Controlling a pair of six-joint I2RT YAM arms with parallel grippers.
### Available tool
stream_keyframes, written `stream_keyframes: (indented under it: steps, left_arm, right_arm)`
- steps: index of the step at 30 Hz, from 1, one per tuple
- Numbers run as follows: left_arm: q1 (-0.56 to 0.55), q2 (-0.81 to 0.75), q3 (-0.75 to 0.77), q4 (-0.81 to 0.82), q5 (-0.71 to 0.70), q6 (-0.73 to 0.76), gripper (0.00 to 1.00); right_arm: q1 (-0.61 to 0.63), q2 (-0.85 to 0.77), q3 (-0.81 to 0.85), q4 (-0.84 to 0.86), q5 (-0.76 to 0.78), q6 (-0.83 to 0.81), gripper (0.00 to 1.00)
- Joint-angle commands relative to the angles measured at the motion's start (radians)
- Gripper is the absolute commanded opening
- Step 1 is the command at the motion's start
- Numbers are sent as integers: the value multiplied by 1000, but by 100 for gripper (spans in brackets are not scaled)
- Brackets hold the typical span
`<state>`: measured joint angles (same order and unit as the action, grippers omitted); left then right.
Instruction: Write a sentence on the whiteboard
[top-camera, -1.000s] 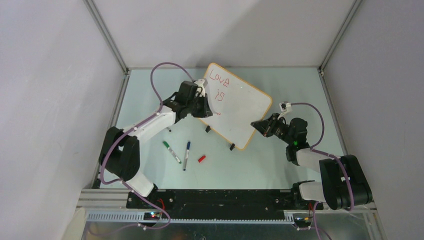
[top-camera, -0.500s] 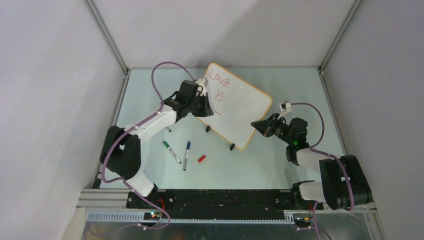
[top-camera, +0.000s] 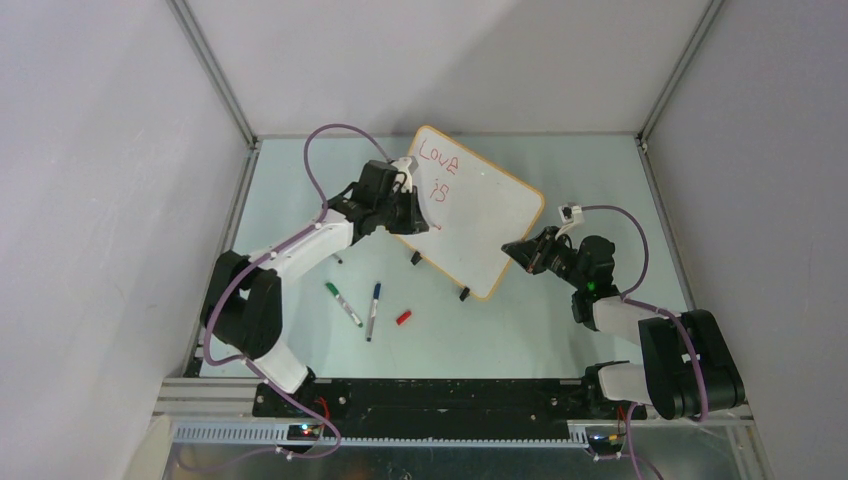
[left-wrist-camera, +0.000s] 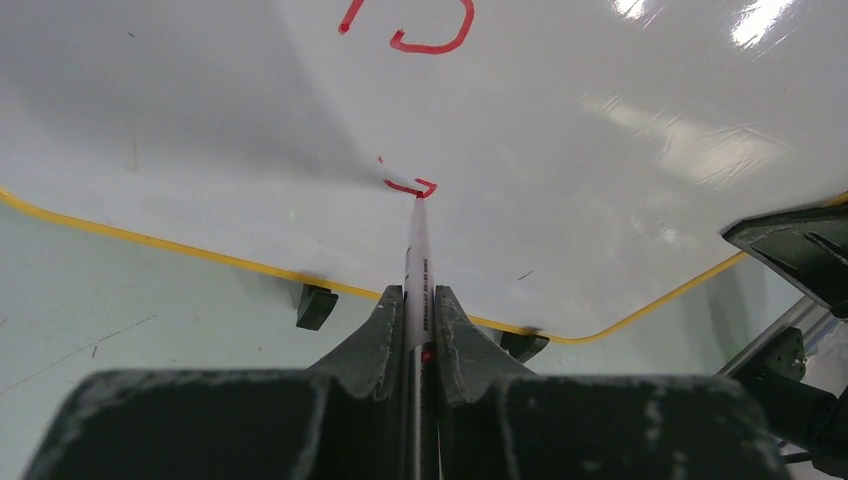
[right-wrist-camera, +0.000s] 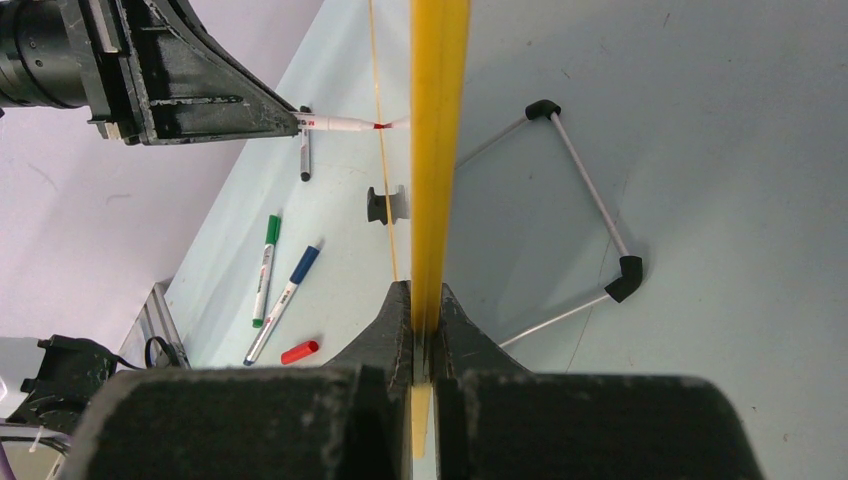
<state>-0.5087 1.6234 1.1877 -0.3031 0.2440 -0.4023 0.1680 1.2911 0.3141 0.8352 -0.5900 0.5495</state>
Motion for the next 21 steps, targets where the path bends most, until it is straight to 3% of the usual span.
stream_keyframes:
  steps: [1, 21]
  left_arm:
    - [-9, 5, 49, 14, 27, -8, 0]
    - [4, 31, 103, 4, 35, -4, 0]
  right_arm:
    - [-8, 6, -6, -15, 65, -33, 0]
    - [-7, 9, -6, -13, 65, -33, 0]
